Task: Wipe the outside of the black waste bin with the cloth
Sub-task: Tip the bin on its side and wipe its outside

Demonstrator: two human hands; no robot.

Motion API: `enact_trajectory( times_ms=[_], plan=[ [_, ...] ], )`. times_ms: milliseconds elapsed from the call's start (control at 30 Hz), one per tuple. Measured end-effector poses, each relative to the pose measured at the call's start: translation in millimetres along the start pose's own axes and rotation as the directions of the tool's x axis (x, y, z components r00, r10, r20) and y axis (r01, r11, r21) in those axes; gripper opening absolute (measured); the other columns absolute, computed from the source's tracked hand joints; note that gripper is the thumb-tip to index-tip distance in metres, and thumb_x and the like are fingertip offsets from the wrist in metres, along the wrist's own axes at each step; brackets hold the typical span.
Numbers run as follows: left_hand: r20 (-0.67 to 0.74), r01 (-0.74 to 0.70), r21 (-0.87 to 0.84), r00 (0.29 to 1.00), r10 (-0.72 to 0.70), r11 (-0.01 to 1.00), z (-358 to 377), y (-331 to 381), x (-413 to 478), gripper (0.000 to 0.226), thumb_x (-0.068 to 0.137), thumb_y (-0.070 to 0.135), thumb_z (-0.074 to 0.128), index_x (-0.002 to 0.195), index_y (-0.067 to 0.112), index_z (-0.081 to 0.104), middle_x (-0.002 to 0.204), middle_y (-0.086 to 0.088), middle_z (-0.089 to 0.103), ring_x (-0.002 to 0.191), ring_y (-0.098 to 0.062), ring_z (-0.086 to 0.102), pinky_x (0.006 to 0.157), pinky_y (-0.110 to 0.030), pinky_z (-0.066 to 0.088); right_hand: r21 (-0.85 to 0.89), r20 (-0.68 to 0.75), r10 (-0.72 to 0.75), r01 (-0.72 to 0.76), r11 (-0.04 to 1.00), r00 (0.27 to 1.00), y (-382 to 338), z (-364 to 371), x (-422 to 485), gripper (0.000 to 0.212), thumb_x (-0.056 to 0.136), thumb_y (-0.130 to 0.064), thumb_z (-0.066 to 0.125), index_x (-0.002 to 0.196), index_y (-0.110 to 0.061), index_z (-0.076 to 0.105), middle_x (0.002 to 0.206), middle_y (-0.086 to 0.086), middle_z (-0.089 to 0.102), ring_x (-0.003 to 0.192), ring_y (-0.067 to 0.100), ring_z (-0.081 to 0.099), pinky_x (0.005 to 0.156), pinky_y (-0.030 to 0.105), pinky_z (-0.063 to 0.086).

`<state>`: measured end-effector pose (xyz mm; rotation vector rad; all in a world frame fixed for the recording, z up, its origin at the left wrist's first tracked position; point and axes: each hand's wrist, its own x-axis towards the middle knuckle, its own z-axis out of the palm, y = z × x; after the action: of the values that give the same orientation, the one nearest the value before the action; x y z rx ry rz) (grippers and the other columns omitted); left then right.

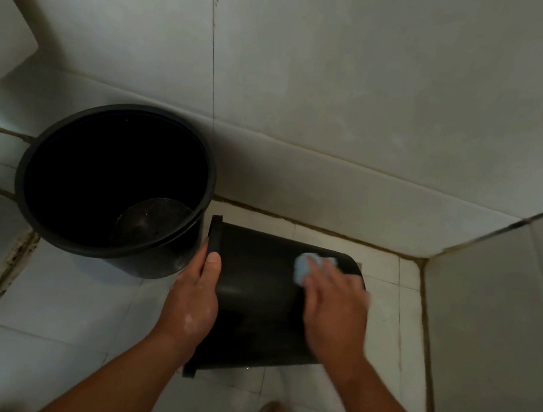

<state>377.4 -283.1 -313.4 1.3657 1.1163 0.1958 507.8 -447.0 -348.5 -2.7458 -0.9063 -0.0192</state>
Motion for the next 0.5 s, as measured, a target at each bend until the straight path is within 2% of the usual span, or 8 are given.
enact_trajectory(
  times_ms=[67, 200, 267, 333, 367, 433, 500],
  plan=[
    [0.001, -0.014, 0.008, 1.000, 0.014, 1.000, 1.0, 0.3, -2.3, 0.046, 0.105, 0.052, 0.030, 0.150, 0.047, 0.040, 0.137, 0.002, 0.050, 0.124, -0.023, 0.051, 0.108, -0.044, 0.043, 0.000, -0.008, 0.190, -0.190, 0.982, 0.982, 30.6, -2.0, 3.9, 0.043, 0.099, -0.037, 0.038, 0.134, -0.024, 0.060, 0.131, 0.003, 0.064, 0.104, 0.024, 0.056, 0.086, 0.040, 0.044],
    [0.003, -0.034, -0.006, 0.999, 0.034, 0.999, 1.8, -1.3, -6.4, 0.045, 0.106, 0.049, 0.029, 0.150, 0.045, 0.040, 0.133, 0.003, 0.052, 0.116, -0.018, 0.052, 0.097, -0.033, 0.041, 0.040, -0.079, 0.304, -0.302, 0.953, 0.949, 26.4, -0.7, 3.1, 0.042, 0.099, -0.035, 0.039, 0.133, -0.021, 0.060, 0.124, 0.004, 0.065, 0.098, 0.022, 0.055, 0.083, 0.035, 0.043],
    [-0.005, -0.034, 0.009, 0.999, 0.034, 0.999, 2.6, -0.6, -7.0, 0.045, 0.106, 0.049, 0.029, 0.149, 0.044, 0.040, 0.134, 0.000, 0.053, 0.115, -0.019, 0.054, 0.094, -0.034, 0.042, 0.054, -0.088, 0.203, -0.199, 0.979, 0.975, -11.1, 5.2, -7.7, 0.039, 0.097, -0.033, 0.042, 0.131, -0.022, 0.058, 0.122, 0.003, 0.063, 0.097, 0.020, 0.053, 0.084, 0.034, 0.043],
    [-0.032, -0.023, 0.044, 0.999, 0.024, 0.999, 2.4, -2.7, -5.0, 0.047, 0.106, 0.049, 0.030, 0.151, 0.040, 0.039, 0.144, -0.004, 0.051, 0.127, -0.025, 0.051, 0.104, -0.041, 0.042, 0.090, -0.086, -0.009, 0.017, 0.996, 0.996, -58.0, 11.7, -21.7, 0.042, 0.096, -0.038, 0.042, 0.134, -0.025, 0.054, 0.130, 0.001, 0.058, 0.102, 0.018, 0.051, 0.086, 0.032, 0.041],
    [-0.038, -0.014, 0.049, 0.999, 0.016, 0.999, 1.6, -4.2, -4.0, 0.048, 0.106, 0.049, 0.030, 0.152, 0.038, 0.039, 0.149, -0.005, 0.048, 0.133, -0.026, 0.049, 0.110, -0.045, 0.039, 0.119, -0.078, -0.132, 0.141, 0.983, 0.988, -77.1, 13.8, -28.7, 0.043, 0.097, -0.041, 0.043, 0.136, -0.026, 0.053, 0.135, -0.001, 0.056, 0.105, 0.016, 0.050, 0.087, 0.030, 0.039],
    [-0.029, -0.012, 0.021, 0.999, 0.013, 1.000, 0.6, -7.3, -1.8, 0.045, 0.105, 0.051, 0.032, 0.148, 0.041, 0.042, 0.149, -0.005, 0.050, 0.133, -0.024, 0.050, 0.114, -0.048, 0.038, 0.155, -0.044, -0.315, 0.319, 0.935, 0.948, -92.7, 13.6, -33.7, 0.043, 0.099, -0.043, 0.050, 0.139, -0.027, 0.049, 0.140, -0.003, 0.053, 0.105, 0.014, 0.051, 0.087, 0.029, 0.042],
    [-0.031, -0.006, 0.018, 0.999, 0.006, 1.000, -0.2, -8.2, 0.5, 0.044, 0.104, 0.053, 0.033, 0.146, 0.044, 0.043, 0.146, -0.005, 0.051, 0.128, -0.024, 0.052, 0.109, -0.048, 0.042, 0.086, 0.010, -0.365, 0.363, 0.928, 0.931, -75.9, 11.3, -26.1, 0.051, 0.095, -0.046, 0.057, 0.142, -0.030, 0.045, 0.141, -0.005, 0.051, 0.104, 0.014, 0.052, 0.084, 0.032, 0.044]
  ],
)
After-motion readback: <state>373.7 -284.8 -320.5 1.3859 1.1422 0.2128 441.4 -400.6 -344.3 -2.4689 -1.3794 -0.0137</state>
